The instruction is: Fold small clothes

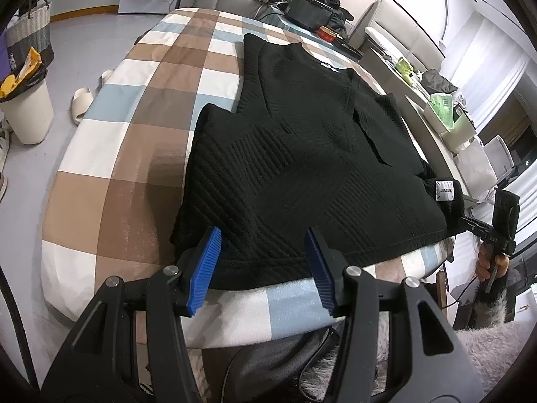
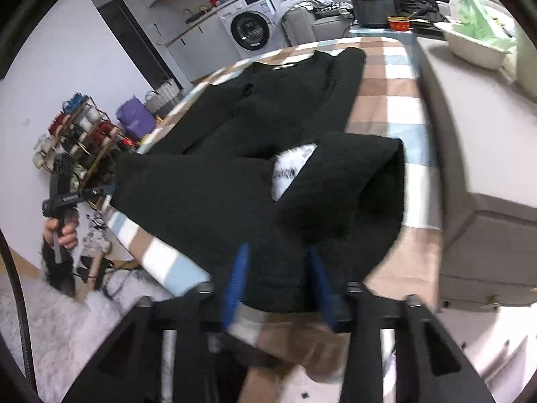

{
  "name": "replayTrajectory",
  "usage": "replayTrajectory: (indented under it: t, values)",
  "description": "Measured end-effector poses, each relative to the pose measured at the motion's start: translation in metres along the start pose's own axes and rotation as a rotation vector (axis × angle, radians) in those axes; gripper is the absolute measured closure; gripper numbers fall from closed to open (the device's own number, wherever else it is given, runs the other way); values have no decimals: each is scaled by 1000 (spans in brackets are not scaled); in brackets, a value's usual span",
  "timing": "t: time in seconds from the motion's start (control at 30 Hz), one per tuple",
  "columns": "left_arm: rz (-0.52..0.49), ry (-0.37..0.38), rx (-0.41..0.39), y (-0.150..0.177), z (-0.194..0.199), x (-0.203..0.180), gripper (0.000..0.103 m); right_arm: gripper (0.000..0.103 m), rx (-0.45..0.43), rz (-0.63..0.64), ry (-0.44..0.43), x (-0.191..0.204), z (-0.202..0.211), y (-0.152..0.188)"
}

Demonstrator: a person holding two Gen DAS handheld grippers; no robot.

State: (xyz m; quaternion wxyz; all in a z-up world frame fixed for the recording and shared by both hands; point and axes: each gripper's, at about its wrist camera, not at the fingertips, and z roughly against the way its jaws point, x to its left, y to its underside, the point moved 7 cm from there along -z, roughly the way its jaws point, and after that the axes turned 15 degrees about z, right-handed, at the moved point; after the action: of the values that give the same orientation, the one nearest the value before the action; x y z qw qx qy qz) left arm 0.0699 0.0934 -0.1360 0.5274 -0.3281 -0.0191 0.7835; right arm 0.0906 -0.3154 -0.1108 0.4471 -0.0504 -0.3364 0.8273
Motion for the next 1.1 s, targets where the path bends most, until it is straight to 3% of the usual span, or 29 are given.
replayTrajectory:
  t: [0.1, 0.3, 0.4, 0.47, 0.63, 0.77, 0.9, 1.1]
  values:
    - [1, -7, 3, 1, -3, 0, 54, 52, 9, -20, 11, -14, 4, 10]
    - [-9, -1, 4, 0, 1, -4, 54, 51, -64, -161, -86, -39, 3, 22]
    - [-20, 13, 10, 1, 4, -8, 54, 69, -118, -186, -82, -42, 3, 19]
    - [-42, 24, 14, 4, 6, -13, 54, 69, -152, -173, -93, -39, 4, 16]
    - [-29, 7, -14, -1, 9, -7, 54, 69, -132, -166, -87, -38, -1, 10]
    - [6, -58, -113, -17, 13, 11, 52, 69, -115, -146, -70, -35, -3, 10]
    - [58, -35, -131, -26, 5, 17, 52, 69, -117, -152, -66, -35, -5, 8]
    - [-51, 1, -119, -16, 1, -6, 52, 69, -116, -156, -67, -36, -4, 9]
